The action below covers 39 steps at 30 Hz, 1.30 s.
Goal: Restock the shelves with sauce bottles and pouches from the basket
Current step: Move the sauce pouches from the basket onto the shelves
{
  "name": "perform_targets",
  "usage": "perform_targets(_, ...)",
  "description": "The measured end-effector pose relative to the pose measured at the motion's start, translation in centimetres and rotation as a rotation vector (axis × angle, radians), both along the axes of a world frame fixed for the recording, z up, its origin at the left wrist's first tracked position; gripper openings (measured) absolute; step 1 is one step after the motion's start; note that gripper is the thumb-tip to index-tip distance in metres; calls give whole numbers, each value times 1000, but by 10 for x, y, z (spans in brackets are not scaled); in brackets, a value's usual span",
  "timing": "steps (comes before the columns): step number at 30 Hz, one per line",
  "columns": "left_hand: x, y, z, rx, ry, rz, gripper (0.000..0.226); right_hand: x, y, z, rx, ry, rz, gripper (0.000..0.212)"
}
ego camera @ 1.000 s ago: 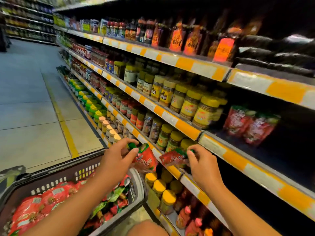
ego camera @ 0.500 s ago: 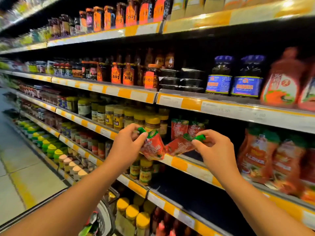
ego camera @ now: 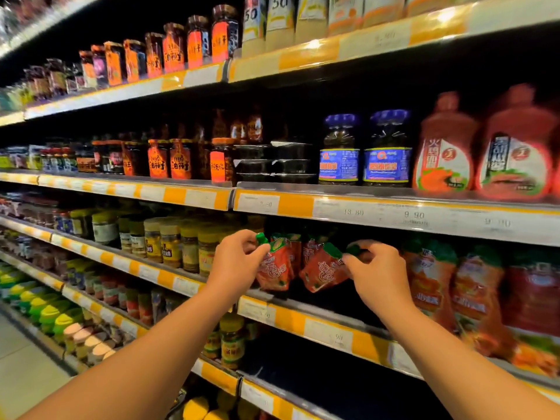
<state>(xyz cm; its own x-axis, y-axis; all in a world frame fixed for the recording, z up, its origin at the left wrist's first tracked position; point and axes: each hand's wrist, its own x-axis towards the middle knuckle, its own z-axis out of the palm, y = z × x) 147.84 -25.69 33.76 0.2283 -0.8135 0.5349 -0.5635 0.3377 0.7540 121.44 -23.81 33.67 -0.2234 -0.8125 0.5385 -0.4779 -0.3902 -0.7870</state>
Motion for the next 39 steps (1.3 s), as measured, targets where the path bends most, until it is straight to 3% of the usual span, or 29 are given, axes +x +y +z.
perform_targets(7, 1, -33, -5, 39, -32, -26, 43, 15, -34, -7, 60, 221, -18, 33)
perform_targets(11, 0, -50, -8, 115, -55, -87, 24, 25, -49, -4, 46, 326, -79, 40)
perform_targets(19, -13, -72, -40, 191, 39, -80, 62, 22, -83, -29, 293, 228, -46, 68)
perform_targets(23, -19, -74, -56, 210, 50, -64, 81, 21, -89, -45, 430, 136, 44, 54)
perform_targets(29, -17, -79, -60, 377, -43, -16, 35, 19, -100, -59, 516, 196, 116, 38)
perform_targets(36, -11, -84, -51, 353, -107, -58, 53, 20, -117, -73, 505, 204, 123, 39)
perform_targets(39, -13, -87, -53, 343, -131, -7, 49, 25, -123, -76, 502, 184, 117, 39)
